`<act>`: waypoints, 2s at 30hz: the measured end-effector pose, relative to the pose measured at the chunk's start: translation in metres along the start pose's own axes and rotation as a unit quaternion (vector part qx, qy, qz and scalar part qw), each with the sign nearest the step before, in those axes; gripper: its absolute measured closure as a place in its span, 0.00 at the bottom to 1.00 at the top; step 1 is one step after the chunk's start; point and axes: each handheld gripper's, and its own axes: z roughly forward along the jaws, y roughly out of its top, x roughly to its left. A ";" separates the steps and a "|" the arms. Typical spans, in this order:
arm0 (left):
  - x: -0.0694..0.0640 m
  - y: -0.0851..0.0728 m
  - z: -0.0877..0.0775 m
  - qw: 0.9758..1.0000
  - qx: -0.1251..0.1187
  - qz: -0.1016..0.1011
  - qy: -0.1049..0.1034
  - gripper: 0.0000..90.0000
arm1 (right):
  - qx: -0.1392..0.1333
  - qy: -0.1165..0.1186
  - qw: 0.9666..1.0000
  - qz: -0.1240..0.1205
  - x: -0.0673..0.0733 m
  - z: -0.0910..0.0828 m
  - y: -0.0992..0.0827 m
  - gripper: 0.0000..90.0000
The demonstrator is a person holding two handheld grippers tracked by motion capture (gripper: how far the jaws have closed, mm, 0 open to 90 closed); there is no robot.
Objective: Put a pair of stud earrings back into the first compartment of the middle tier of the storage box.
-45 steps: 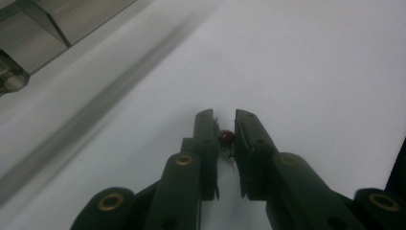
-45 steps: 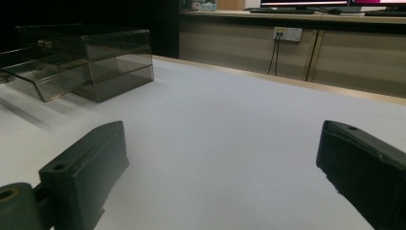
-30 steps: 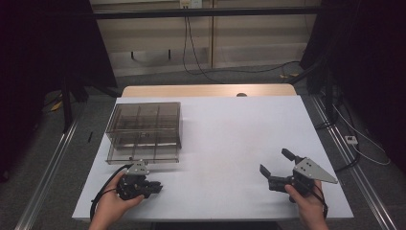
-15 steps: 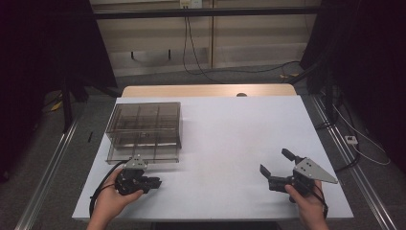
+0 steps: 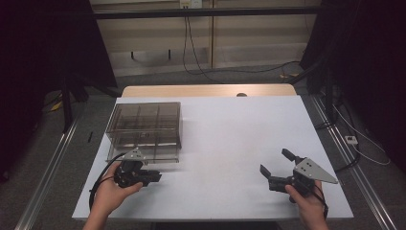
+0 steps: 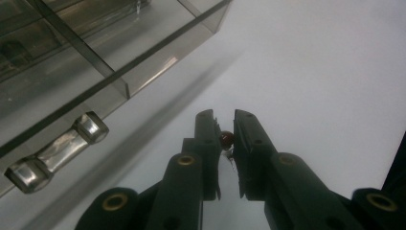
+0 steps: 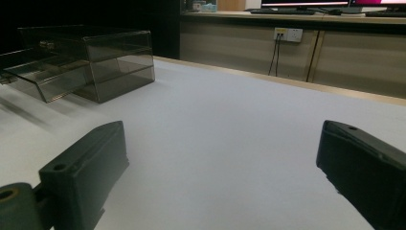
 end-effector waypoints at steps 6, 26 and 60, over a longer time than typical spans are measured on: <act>0.000 0.006 -0.002 1.000 -0.002 -0.005 -0.004 0.90 | 0.000 0.001 1.000 0.000 0.000 0.001 0.000 0.03; 0.007 0.026 -0.019 1.000 -0.009 -0.016 0.003 0.90 | 0.001 0.002 1.000 0.003 0.000 0.001 0.000 0.03; 0.027 0.042 -0.034 0.999 -0.013 -0.035 0.030 0.90 | 0.002 0.003 1.000 0.001 -0.001 0.001 -0.001 0.03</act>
